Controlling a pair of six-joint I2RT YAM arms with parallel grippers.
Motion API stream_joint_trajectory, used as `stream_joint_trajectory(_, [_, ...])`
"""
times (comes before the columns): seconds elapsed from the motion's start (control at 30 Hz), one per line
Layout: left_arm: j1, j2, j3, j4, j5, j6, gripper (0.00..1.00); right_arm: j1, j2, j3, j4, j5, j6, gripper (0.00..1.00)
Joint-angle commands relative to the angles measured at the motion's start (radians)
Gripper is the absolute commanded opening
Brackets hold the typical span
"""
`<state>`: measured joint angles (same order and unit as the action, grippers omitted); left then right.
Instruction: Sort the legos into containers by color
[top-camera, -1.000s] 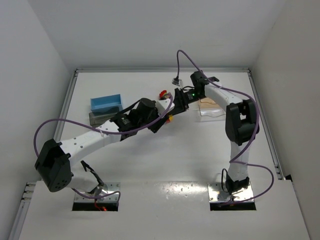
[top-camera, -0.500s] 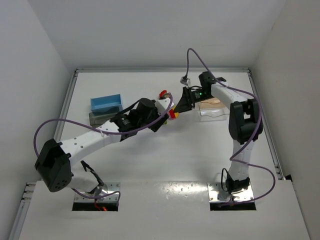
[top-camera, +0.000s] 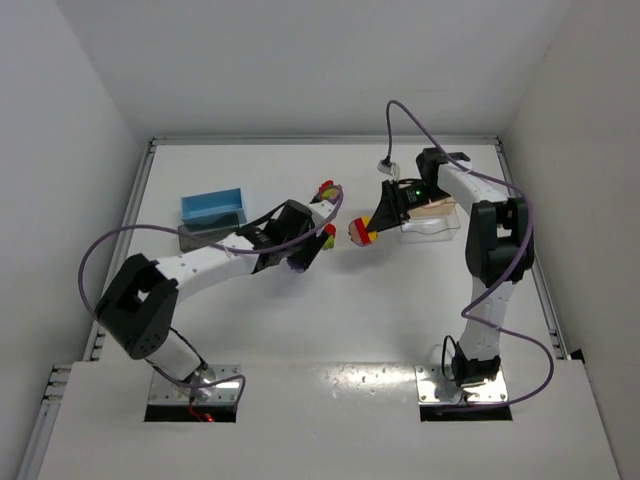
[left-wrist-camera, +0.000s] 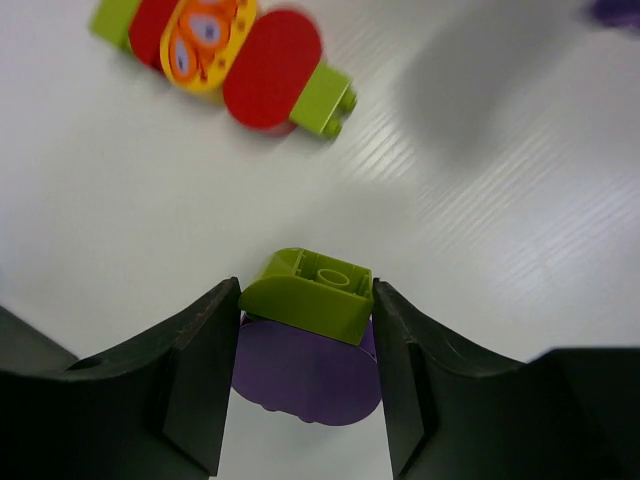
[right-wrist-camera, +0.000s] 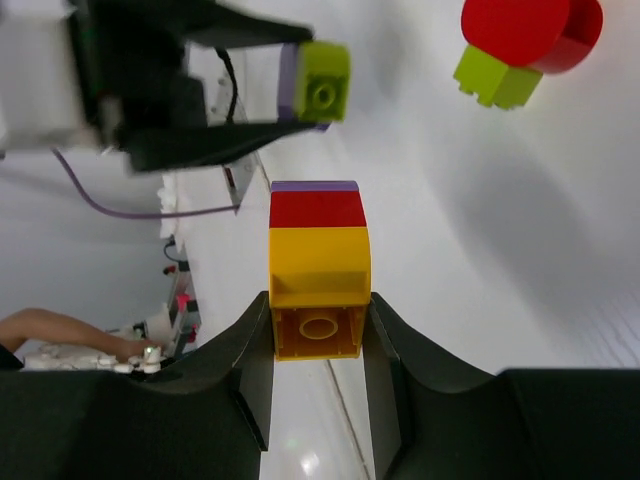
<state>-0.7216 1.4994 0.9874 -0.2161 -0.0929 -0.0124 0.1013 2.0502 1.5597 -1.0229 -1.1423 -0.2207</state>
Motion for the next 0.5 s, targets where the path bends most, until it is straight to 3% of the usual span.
stream_joint_trajectory(0.0, [0.056, 0.094, 0.046, -0.025, 0.016, -0.130, 0.08, 0.005, -0.071, 0.030, -0.106, 0.036, -0.132, 0.01])
stream_joint_trajectory(0.17, [0.137, 0.215, 0.080, -0.083, 0.056, -0.233, 0.14, 0.005, -0.093, 0.029, -0.186, 0.056, -0.215, 0.00])
stream_joint_trajectory(0.27, [0.151, 0.257, 0.091, -0.083, 0.065, -0.245, 0.24, 0.005, -0.093, 0.051, -0.261, 0.065, -0.285, 0.00])
stream_joint_trajectory(0.33, [0.169, 0.280, 0.112, -0.083, 0.065, -0.256, 0.41, 0.005, -0.093, 0.051, -0.272, 0.075, -0.286, 0.00])
stream_joint_trajectory(0.37, [0.169, 0.289, 0.129, -0.097, 0.065, -0.273, 0.54, 0.005, -0.084, 0.060, -0.281, 0.075, -0.296, 0.00])
stream_joint_trajectory(0.43, [0.180, 0.289, 0.149, -0.107, 0.065, -0.273, 0.65, 0.005, -0.084, 0.069, -0.295, 0.075, -0.310, 0.00])
stream_joint_trajectory(0.47, [0.189, 0.289, 0.161, -0.108, 0.080, -0.273, 0.65, 0.005, -0.084, 0.069, -0.295, 0.075, -0.310, 0.00])
